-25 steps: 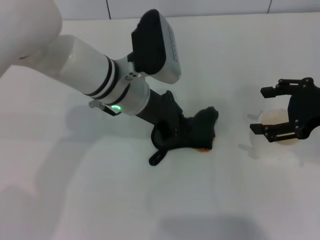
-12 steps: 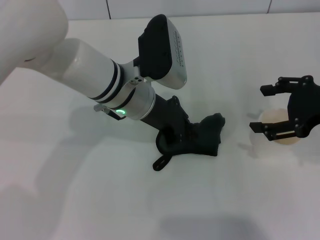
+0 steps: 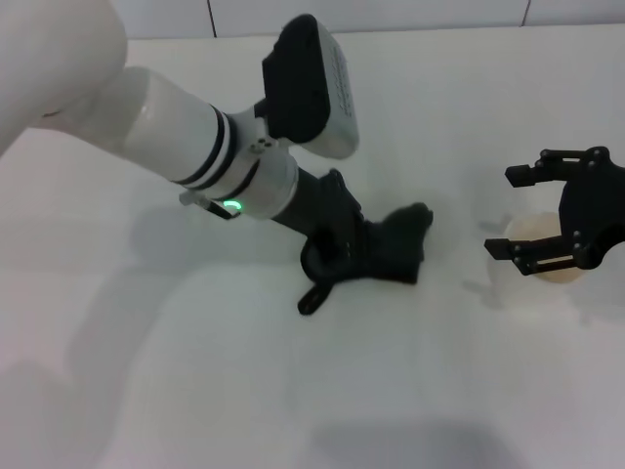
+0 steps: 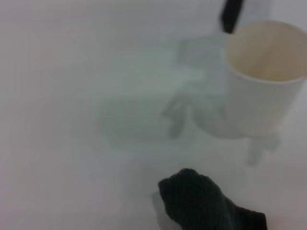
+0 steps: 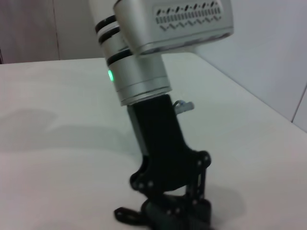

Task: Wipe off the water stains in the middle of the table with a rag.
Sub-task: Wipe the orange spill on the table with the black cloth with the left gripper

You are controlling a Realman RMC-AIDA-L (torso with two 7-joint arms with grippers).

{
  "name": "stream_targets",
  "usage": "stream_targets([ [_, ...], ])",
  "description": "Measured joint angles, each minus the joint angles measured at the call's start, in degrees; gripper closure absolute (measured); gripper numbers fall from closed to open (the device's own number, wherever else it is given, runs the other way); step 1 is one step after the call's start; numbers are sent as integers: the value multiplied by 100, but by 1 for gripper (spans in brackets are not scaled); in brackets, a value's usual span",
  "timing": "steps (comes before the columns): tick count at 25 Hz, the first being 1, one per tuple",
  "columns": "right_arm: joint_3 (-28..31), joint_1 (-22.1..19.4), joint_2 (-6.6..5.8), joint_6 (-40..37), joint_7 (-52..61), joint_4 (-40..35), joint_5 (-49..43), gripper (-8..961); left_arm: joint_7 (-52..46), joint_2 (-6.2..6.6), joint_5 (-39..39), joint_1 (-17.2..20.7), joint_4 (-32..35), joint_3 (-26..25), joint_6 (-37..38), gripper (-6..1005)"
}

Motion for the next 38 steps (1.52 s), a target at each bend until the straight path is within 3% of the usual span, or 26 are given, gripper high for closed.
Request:
stream_targets([
  [6,-20,-3,0,-4,0,5,13,98,7,19,430,18,-71,-460,-298,925],
  [14,-38,-12,0,-8,0,34,36,98,47,-9,480,4,-81,-468,-513,925],
  [23,-88,-51,0,-9,0,11,41,98,126,-34,-177,-1,-81,330,-808,925],
  [38,-114,-58,0,-9,6,-59,51,97,139,-32,-446,161,-81,584,-345,926],
])
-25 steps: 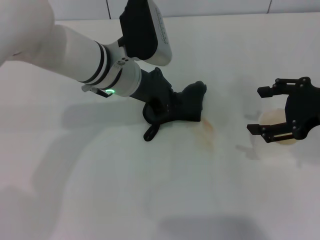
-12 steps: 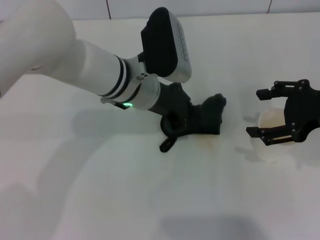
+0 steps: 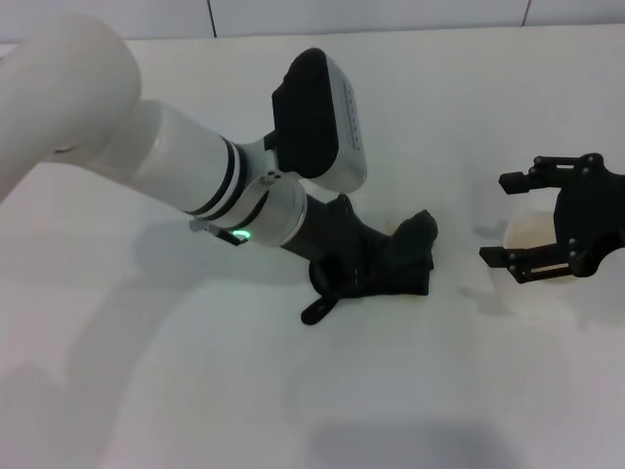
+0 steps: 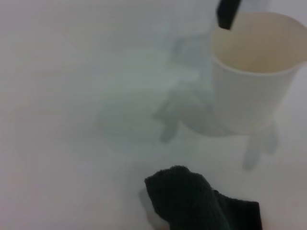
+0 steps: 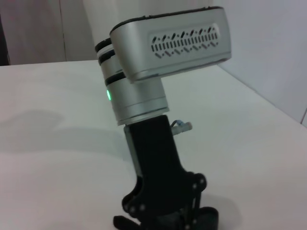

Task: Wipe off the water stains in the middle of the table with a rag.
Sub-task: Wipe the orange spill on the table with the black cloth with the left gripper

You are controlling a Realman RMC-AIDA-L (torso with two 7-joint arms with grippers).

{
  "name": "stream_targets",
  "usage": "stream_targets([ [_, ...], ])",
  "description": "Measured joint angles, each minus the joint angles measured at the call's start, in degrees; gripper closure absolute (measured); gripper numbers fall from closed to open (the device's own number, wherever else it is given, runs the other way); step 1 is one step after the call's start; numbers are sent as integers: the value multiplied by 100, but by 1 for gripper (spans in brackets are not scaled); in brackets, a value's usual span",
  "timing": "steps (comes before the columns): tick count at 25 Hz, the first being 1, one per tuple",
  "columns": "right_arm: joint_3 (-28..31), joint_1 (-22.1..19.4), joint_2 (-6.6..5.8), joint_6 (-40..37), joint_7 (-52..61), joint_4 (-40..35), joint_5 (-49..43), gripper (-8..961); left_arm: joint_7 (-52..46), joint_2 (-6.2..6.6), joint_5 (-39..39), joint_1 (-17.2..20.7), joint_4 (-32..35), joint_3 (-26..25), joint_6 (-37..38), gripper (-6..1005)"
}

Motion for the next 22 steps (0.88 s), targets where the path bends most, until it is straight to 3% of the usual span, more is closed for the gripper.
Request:
stream_targets([
  [22,108,-73,-9,-52,74,-28,-64,97,109,17,7,21,2,-36,295,921],
])
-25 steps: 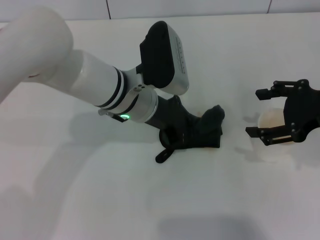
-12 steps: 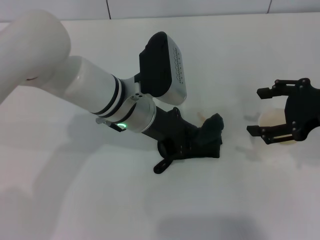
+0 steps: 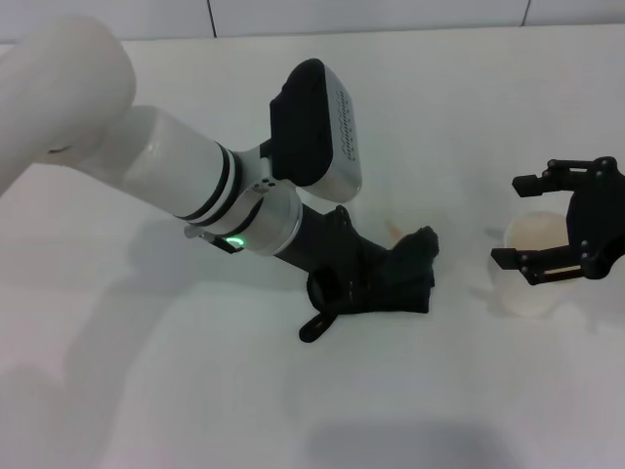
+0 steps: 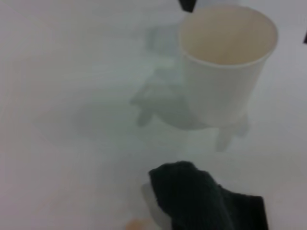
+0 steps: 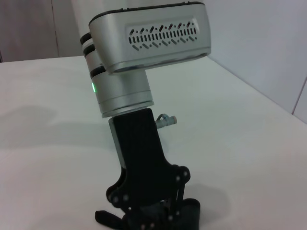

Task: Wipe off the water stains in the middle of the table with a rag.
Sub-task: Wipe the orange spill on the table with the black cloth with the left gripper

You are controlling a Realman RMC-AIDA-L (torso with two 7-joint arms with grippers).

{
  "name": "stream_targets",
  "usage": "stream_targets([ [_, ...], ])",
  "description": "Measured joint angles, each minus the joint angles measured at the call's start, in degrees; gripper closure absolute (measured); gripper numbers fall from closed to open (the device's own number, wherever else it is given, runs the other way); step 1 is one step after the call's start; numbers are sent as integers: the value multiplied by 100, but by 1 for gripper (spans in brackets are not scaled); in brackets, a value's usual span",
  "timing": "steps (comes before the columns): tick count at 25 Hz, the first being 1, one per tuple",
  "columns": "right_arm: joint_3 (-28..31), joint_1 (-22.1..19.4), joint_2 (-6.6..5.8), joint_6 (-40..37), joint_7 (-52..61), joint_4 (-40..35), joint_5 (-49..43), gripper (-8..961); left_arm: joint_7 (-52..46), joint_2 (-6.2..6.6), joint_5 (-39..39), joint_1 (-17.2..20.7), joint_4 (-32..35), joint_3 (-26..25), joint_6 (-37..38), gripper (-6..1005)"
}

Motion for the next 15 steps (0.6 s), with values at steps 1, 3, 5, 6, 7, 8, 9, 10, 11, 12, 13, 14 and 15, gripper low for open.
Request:
stream_targets([
  [1,1,-1,0,-5,0,-2,0,97,2,10,12,7,-3,-32,-18,920],
  [3,2,-1,0,-9,0,-7,0,97,11,28,72,13,-2,-124,-56,918],
  [5,-4,-1,0,-11,0,-7,0,97,12,33,283,25,-3,-300,-140,916],
  [6,-8,-1,1,-12,0,-7,-1,97,8,31,416,32,-4,-392,-187,915],
  [7,-12,-1,3,-14,0,-7,0,97,-2,25,572,41,-6,-504,-242,915],
  [8,-13,-1,5,-14,0,-7,0,97,-8,21,673,47,-8,-582,-272,914],
  [9,-13,-1,6,-15,0,-7,1,97,-13,20,750,51,-10,-649,-304,913],
  [10,-13,-1,6,-17,0,-7,5,97,-16,21,820,53,-10,-722,-334,912],
  [11,-12,-1,6,-18,0,-7,7,97,-18,24,896,58,-13,-821,-377,911],
  [12,-10,-2,8,-18,0,-7,10,97,-19,28,975,64,-15,-926,-440,910],
  [13,-11,-5,8,-18,0,-7,10,97,-19,30,1029,69,-17,-991,-489,909],
  [14,-10,-5,8,-19,0,-7,10,97,-19,32,1080,80,-18,-1053,-569,908],
  [15,-12,-6,9,-19,0,-7,9,97,-19,33,1107,86,-20,-1080,-637,907],
])
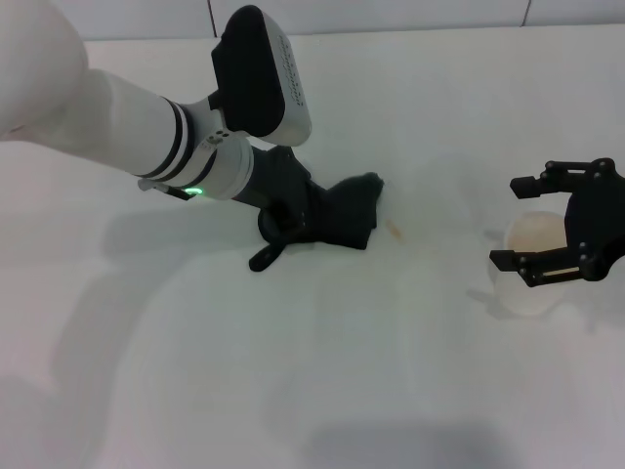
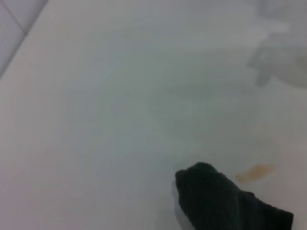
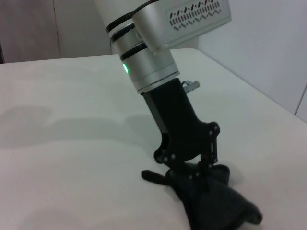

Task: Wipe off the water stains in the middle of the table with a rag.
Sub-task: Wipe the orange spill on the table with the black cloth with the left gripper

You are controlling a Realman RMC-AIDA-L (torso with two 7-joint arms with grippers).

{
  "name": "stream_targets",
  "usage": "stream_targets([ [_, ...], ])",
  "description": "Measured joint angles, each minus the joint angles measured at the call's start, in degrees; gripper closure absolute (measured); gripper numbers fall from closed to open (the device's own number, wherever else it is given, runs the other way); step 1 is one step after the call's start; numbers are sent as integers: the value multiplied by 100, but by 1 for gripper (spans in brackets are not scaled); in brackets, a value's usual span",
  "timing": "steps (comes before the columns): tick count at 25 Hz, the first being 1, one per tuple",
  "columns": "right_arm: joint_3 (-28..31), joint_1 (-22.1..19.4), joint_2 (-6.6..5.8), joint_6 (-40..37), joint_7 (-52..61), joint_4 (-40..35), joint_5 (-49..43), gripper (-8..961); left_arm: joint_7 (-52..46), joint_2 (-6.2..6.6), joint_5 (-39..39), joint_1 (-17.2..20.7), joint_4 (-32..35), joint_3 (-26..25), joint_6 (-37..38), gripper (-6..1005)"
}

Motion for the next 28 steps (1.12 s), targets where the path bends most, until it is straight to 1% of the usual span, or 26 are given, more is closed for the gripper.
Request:
stream_targets([
  [4,-5,-2,1,0,0,0,2,98,-1,-7,51,2,0,-4,-177,904],
  [9,-14,-4,1,0,0,1,11,98,19,-45,-22,-73,0,91,-239,899],
  [11,-19,-4,1,1,0,1,18,98,24,-54,-216,-104,0,274,-329,898],
  [14,-21,-6,1,1,0,1,30,99,30,-57,-579,-117,11,688,-486,895],
  [19,2,-13,1,-12,0,1,38,99,32,-58,-953,-127,10,1270,-655,891],
  [27,10,-21,1,-16,0,-3,40,99,35,-57,-1417,-120,72,1858,-578,883],
  [28,10,-21,0,-17,0,-5,41,100,35,-57,-1417,-120,72,1858,-578,883],
])
